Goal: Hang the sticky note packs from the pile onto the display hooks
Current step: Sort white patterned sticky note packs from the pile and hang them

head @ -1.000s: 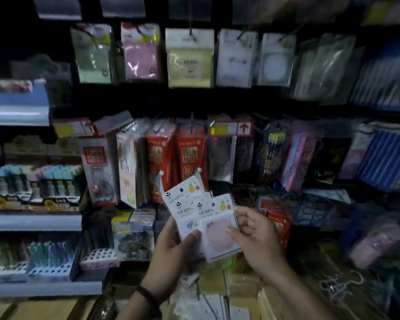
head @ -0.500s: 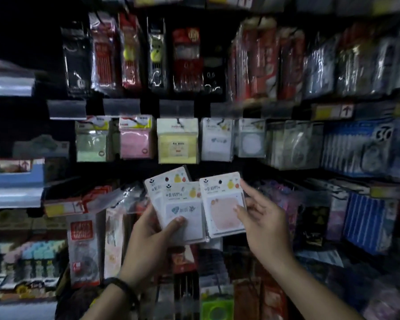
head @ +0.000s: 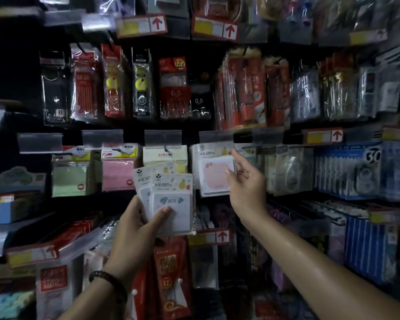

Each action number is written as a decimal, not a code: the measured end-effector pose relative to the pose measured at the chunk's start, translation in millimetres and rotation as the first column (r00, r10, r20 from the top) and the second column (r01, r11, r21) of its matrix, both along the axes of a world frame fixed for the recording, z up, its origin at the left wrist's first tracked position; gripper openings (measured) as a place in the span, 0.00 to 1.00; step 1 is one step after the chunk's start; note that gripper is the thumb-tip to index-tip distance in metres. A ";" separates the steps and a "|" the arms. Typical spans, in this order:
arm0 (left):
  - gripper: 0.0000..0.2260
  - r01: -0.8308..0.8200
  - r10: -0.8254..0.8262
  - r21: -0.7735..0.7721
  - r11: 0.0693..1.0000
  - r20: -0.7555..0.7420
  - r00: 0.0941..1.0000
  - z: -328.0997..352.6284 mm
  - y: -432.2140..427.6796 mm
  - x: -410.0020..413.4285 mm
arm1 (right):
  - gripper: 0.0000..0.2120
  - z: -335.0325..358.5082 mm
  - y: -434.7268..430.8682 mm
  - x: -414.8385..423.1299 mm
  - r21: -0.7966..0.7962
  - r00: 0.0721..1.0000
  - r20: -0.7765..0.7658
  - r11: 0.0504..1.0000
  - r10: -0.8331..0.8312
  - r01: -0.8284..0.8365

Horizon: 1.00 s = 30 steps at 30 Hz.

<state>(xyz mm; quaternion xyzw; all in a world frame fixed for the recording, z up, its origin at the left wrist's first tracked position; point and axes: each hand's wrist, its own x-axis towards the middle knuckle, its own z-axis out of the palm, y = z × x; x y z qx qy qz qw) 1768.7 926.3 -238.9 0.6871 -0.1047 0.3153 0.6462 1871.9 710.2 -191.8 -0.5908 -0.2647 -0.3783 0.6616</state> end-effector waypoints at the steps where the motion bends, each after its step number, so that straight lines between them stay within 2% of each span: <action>1: 0.16 0.004 -0.004 0.004 1.000 0.008 1.000 1.2 0.5 2.0 | 0.25 4.0 2.1 2.7 0.004 1.000 0.008 1.000 -0.009 0.009; 12: 0.15 0.045 -0.045 0.012 0.999 0.025 0.999 8.7 1.3 5.3 | 0.24 6.9 7.0 18.0 -0.001 0.995 -0.056 0.996 -0.089 0.089; 16: 0.16 0.054 -0.054 0.015 0.998 0.010 0.998 9.2 3.2 6.1 | 0.23 9.4 3.0 34.4 -0.110 0.975 -0.041 0.971 -0.220 0.214; 21: 0.17 0.033 -0.034 0.051 0.998 0.007 0.999 10.3 4.0 10.5 | 0.16 16.9 10.1 57.2 -0.264 0.947 -0.069 0.921 -0.313 0.285; 25: 0.18 0.026 -0.026 0.044 0.999 0.005 1.000 10.5 5.5 12.4 | 0.24 23.5 13.5 70.6 -0.392 0.891 -0.033 0.826 -0.453 0.406; 28: 0.16 0.034 -0.035 0.031 0.999 0.010 0.999 11.8 5.5 10.7 | 0.25 22.3 12.1 74.1 -0.426 0.872 -0.044 0.799 -0.487 0.425; 30: 0.15 0.034 -0.034 0.024 0.999 0.008 0.999 13.1 4.6 10.0 | 0.22 17.2 11.3 70.4 -0.391 0.857 -0.052 0.800 -0.512 0.455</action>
